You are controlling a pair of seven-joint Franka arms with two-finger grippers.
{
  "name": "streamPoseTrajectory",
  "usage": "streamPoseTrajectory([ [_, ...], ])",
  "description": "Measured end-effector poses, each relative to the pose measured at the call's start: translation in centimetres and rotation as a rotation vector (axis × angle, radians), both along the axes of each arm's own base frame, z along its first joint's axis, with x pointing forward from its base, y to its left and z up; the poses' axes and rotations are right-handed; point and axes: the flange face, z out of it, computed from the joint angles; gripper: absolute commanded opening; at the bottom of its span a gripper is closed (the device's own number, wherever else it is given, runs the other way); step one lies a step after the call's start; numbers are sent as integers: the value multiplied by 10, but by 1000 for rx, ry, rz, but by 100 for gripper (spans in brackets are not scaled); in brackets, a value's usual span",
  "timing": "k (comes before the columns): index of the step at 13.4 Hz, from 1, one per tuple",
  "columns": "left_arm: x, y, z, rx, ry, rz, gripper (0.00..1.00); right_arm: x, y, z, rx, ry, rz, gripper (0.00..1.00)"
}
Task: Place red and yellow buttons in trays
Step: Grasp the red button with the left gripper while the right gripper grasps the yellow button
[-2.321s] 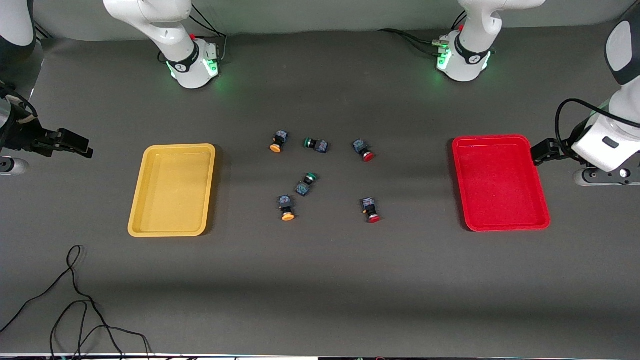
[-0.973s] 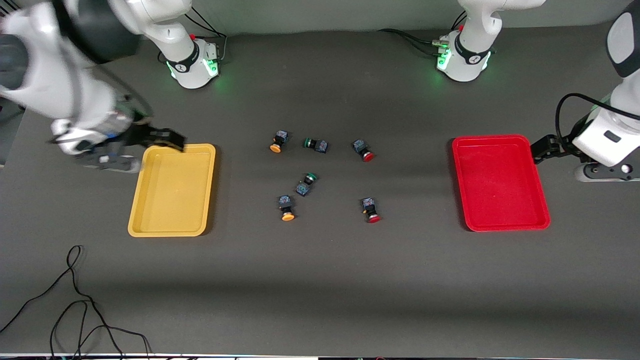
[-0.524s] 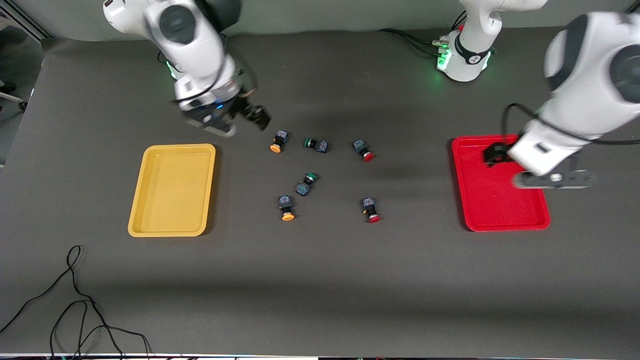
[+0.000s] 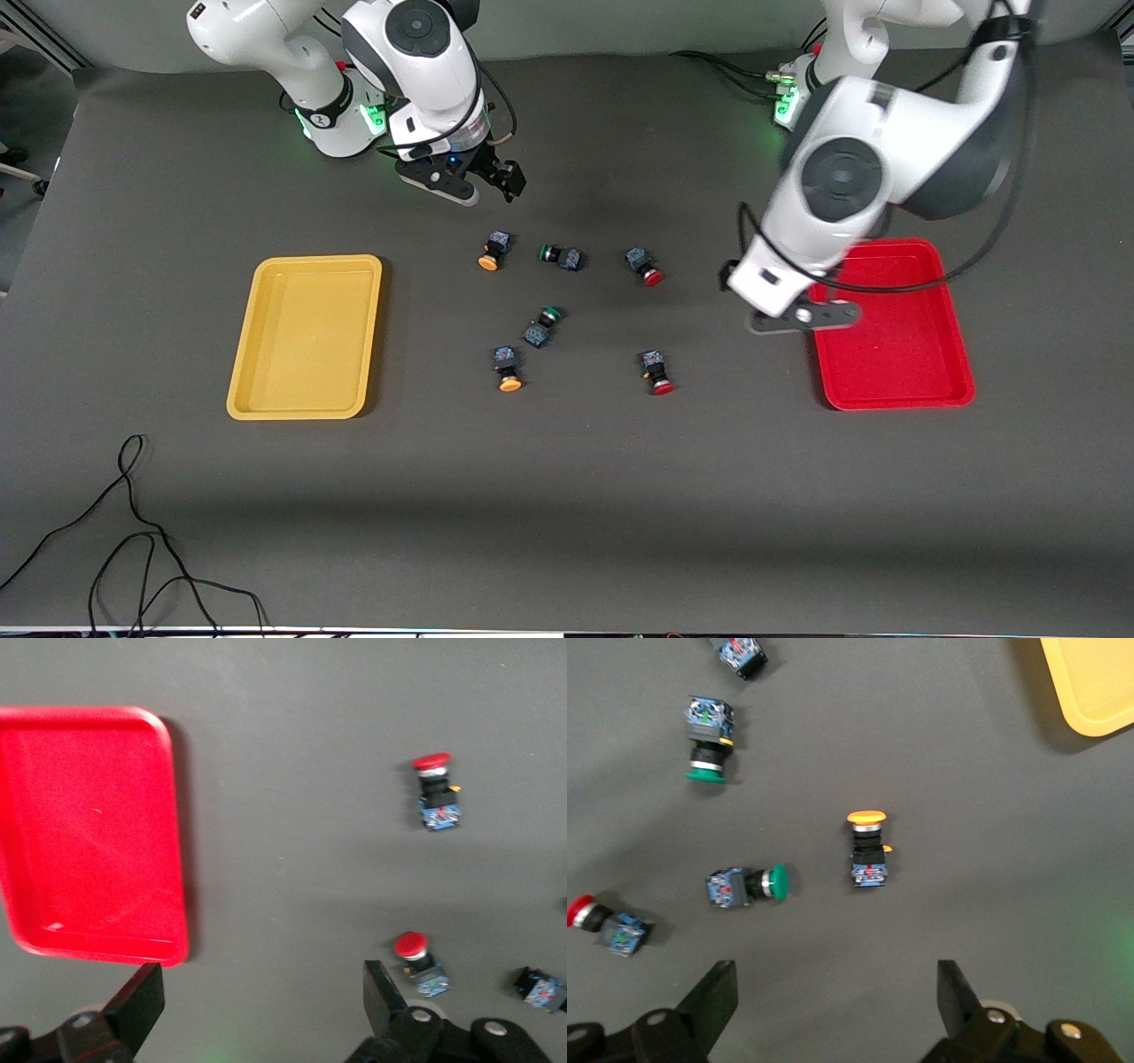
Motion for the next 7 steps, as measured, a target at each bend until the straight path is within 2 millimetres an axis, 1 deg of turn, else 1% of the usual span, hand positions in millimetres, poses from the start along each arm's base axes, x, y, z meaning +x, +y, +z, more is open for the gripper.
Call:
streamPoseTrajectory([
  [1, -8, -13, -13, -7, -17, 22, 100, -5, -2, -7, 4, -10, 7, 100],
  [3, -27, -33, -50, -26, -50, 74, 100, -11, -7, -23, 15, -26, 9, 100],
  [5, -47, -47, -85, -35, -61, 118, 100, -14, -14, -40, 32, -46, 5, 100],
  [7, -65, -56, -110, -28, -49, 149, 100, -19, -22, -66, 52, -67, -1, 100],
])
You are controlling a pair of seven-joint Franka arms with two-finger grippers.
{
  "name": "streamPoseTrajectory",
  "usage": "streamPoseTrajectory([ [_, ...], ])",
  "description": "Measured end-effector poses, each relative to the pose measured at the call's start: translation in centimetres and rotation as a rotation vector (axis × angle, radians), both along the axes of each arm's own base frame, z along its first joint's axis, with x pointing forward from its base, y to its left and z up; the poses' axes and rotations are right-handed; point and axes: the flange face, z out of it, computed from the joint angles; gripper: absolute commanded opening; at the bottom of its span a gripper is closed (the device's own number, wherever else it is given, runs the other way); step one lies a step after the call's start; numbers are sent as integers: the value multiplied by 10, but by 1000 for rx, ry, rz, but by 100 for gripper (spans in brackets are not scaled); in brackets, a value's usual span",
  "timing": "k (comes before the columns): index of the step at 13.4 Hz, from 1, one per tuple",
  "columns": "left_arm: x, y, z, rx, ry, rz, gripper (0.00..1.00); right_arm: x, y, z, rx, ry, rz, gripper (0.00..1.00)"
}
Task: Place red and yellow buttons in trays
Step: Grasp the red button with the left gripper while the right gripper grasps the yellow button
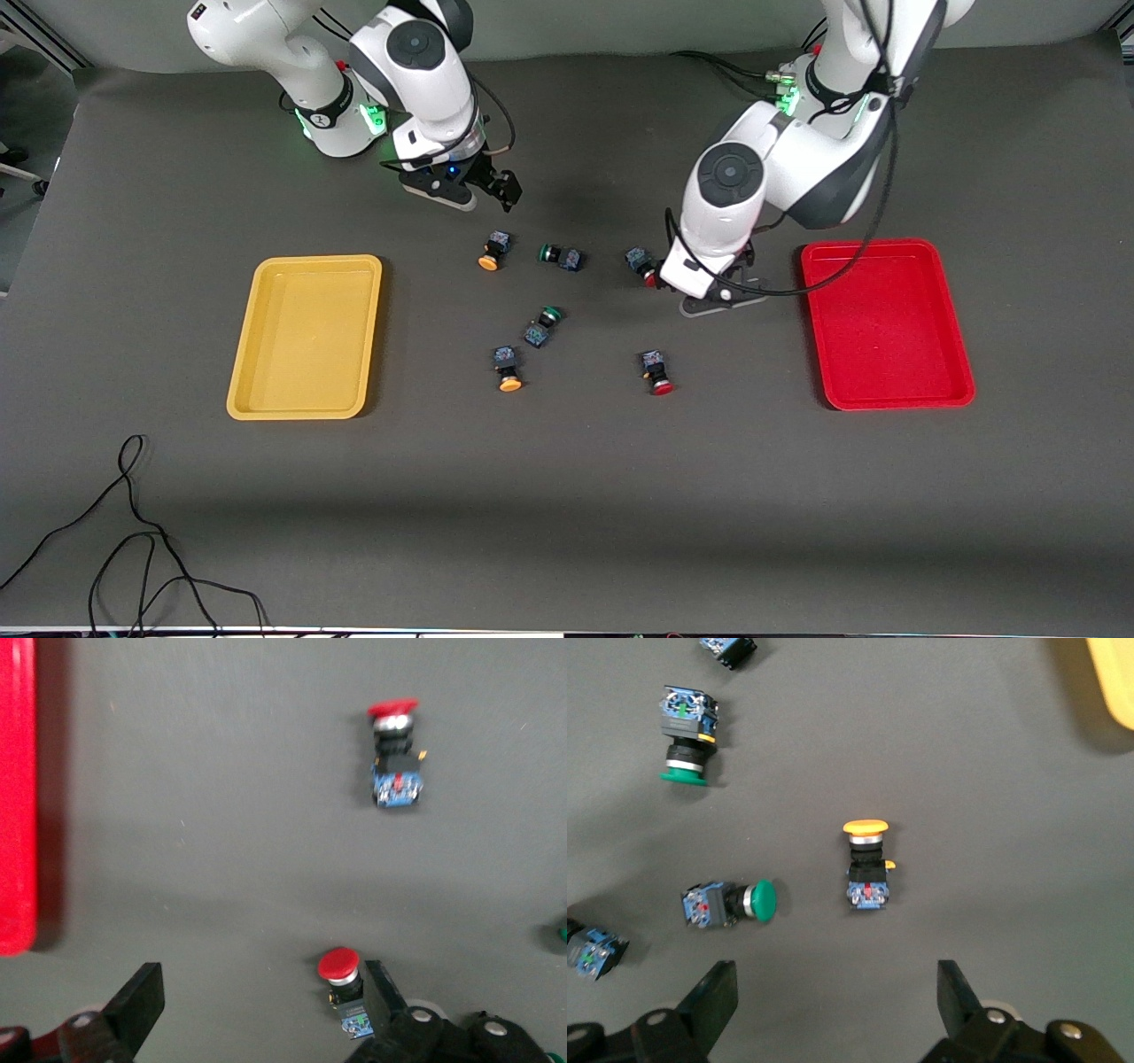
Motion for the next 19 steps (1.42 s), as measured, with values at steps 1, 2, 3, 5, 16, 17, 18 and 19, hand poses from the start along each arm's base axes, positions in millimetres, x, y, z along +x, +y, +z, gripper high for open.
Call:
streamPoseTrajectory([
  [1, -6, -3, -9, 2, 5, 15, 100, -1, -3, -15, 2, -3, -3, 100],
  [2, -10, -9, -17, 0, 2, 35, 100, -1, -5, -30, 5, -6, -7, 100],
  [3, -17, -18, -28, -1, -7, 55, 99, 2, -5, -45, 9, -10, -12, 100],
  [5, -35, -36, -56, -5, -31, 87, 99, 8, -7, -79, 12, -16, -27, 100],
  [16, -86, -62, -129, -30, -32, 251, 65, 22, -7, -146, -18, -1, -47, 20],
  [17, -90, -65, -134, -29, -28, 253, 40, 22, -7, -147, -19, 0, -47, 20],
  [18, -92, -66, -137, -26, -25, 254, 18, 23, -6, -147, -20, 0, -46, 20],
  [19, -92, -66, -139, -25, -24, 255, 0, 23, -6, -147, -19, 0, -46, 20],
])
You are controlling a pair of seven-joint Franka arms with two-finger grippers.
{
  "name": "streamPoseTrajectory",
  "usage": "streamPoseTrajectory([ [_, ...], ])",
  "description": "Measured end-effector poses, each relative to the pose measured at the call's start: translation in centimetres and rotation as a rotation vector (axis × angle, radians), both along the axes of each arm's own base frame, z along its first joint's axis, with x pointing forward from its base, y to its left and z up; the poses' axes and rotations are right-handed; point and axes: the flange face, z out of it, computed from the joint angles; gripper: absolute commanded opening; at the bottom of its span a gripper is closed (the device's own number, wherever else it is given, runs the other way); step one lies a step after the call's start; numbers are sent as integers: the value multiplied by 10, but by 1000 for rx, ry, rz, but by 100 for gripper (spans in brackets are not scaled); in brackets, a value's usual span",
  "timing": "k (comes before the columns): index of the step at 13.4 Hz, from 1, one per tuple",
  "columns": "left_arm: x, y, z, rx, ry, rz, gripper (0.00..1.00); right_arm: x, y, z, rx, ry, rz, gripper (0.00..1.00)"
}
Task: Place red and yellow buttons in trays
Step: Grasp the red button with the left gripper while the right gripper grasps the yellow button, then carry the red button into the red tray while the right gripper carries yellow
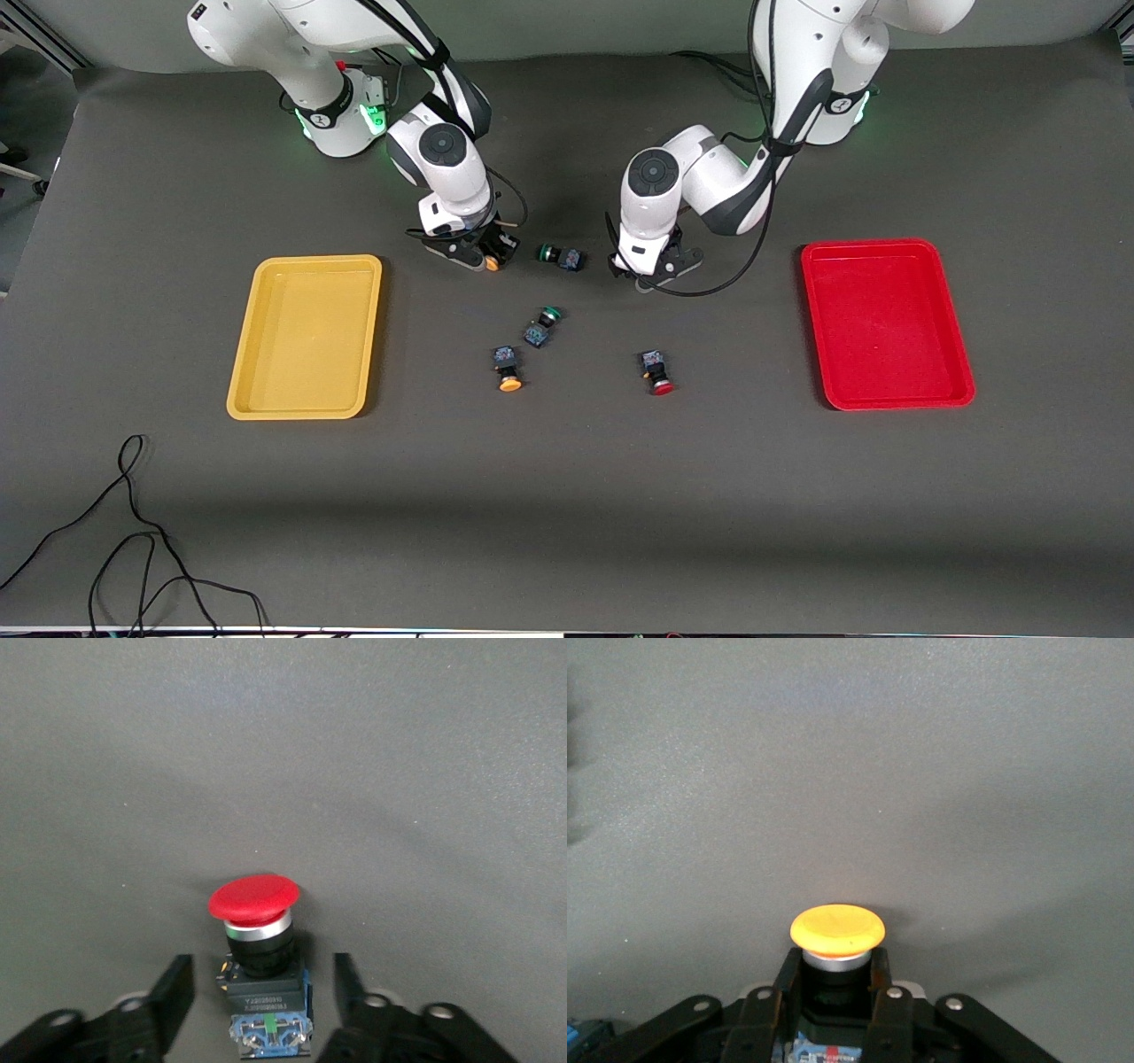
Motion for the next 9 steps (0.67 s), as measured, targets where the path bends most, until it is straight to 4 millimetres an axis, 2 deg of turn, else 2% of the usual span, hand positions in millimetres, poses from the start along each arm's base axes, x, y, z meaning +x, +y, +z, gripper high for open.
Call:
streamPoseTrajectory([
  [2, 2, 1, 0, 5, -11, -13, 0, 3, 3, 6, -13, 14, 4, 20],
  [3, 3, 1, 1, 7, -19, -18, 0, 9, 7, 16, -33, 33, 5, 20],
  [4, 6, 2, 2, 7, -25, -15, 0, 20, 12, 37, -52, 53, 7, 20],
  [5, 12, 3, 5, 6, -30, -8, 0, 33, 15, 65, -67, 70, 15, 20],
  [7, 30, 6, 20, 37, -20, 8, 0, 59, 18, 134, -78, 92, 37, 20],
  [9, 58, 17, 56, 114, 18, -18, 0, 87, 11, 198, -73, 99, 61, 20],
])
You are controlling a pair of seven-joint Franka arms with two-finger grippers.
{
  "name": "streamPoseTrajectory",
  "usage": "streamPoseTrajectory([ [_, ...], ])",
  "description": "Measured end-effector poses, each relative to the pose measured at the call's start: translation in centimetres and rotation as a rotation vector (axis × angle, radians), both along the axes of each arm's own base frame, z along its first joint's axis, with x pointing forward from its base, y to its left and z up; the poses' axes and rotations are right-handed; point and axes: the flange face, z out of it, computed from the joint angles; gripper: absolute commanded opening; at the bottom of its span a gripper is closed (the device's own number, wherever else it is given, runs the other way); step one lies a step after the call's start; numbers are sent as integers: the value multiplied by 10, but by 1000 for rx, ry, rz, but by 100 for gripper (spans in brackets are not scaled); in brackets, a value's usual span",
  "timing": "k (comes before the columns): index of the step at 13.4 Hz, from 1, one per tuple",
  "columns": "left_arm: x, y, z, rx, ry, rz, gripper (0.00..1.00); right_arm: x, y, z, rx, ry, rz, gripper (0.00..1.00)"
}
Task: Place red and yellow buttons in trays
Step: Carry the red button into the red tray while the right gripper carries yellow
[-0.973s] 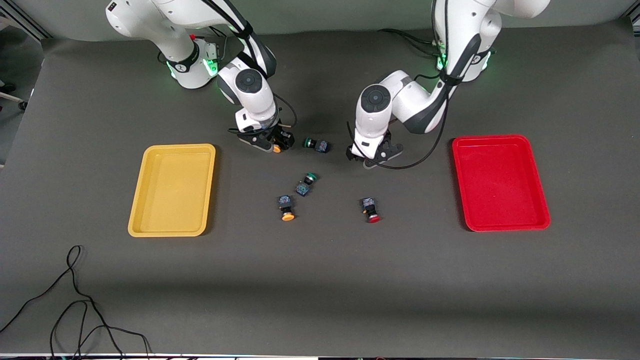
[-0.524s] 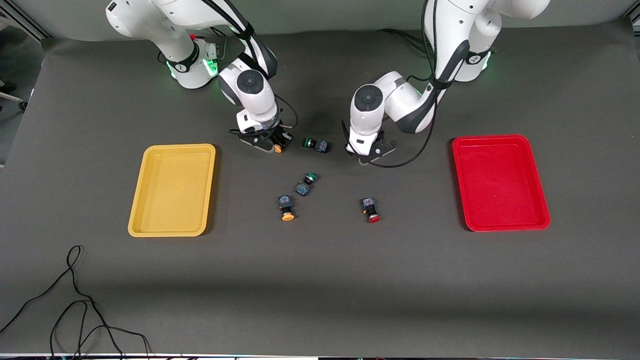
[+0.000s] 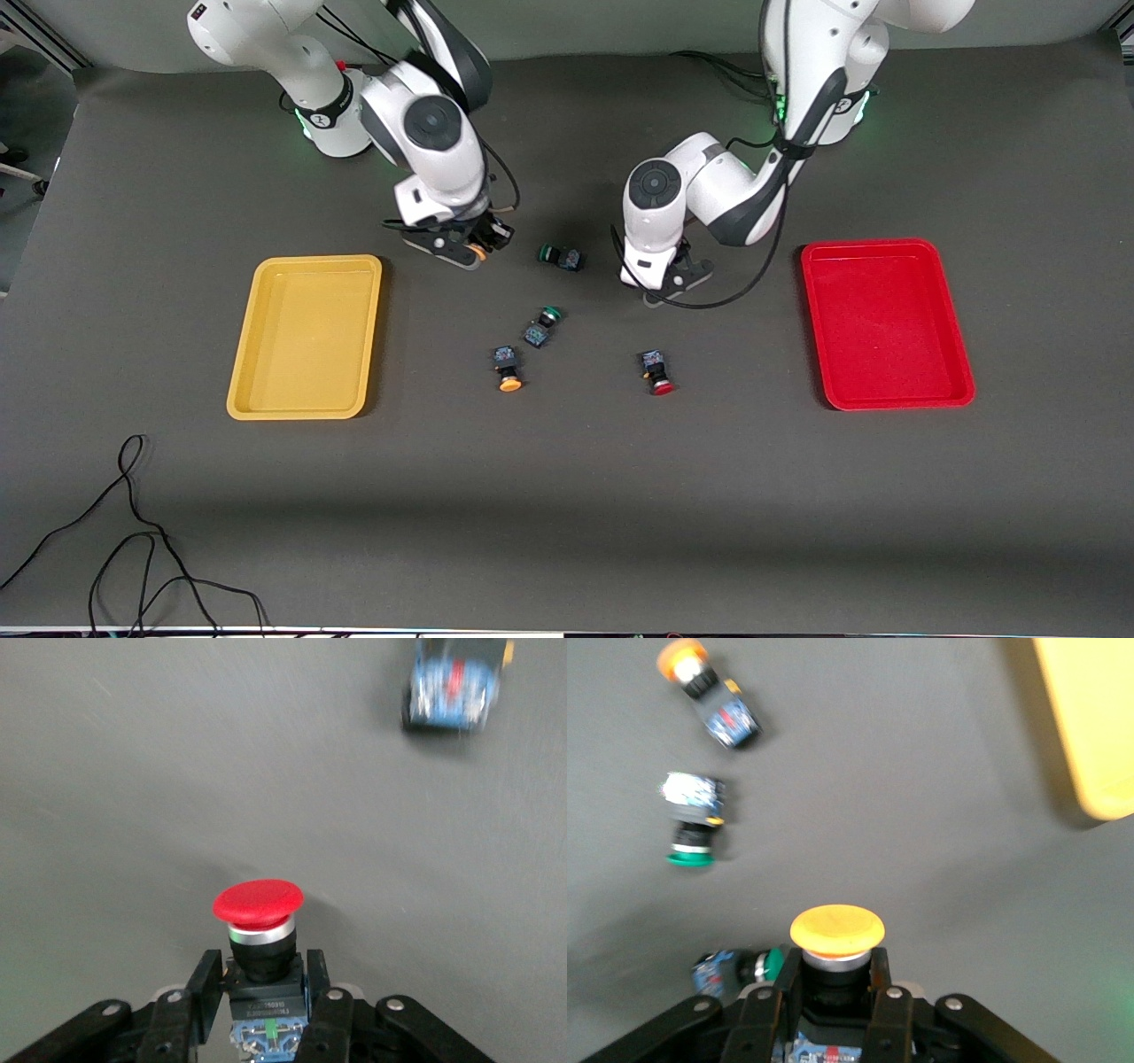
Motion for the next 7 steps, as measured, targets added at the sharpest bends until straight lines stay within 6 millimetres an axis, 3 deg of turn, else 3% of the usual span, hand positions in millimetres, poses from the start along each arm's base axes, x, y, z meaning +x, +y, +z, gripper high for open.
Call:
streamPoseTrajectory([
  [2, 33, 25, 58, 56, 43, -65, 0, 28, -19, 37, 8, 6, 60, 20],
  [4, 68, 80, 118, 64, 78, -156, 0, 59, -60, 48, 18, 12, 163, 20],
  [6, 92, 154, 160, 49, 102, -233, 0, 92, -125, 50, 32, 22, 281, 20],
  [7, 98, 190, 170, 40, 114, -263, 0, 108, -164, 51, 40, 24, 335, 20],
])
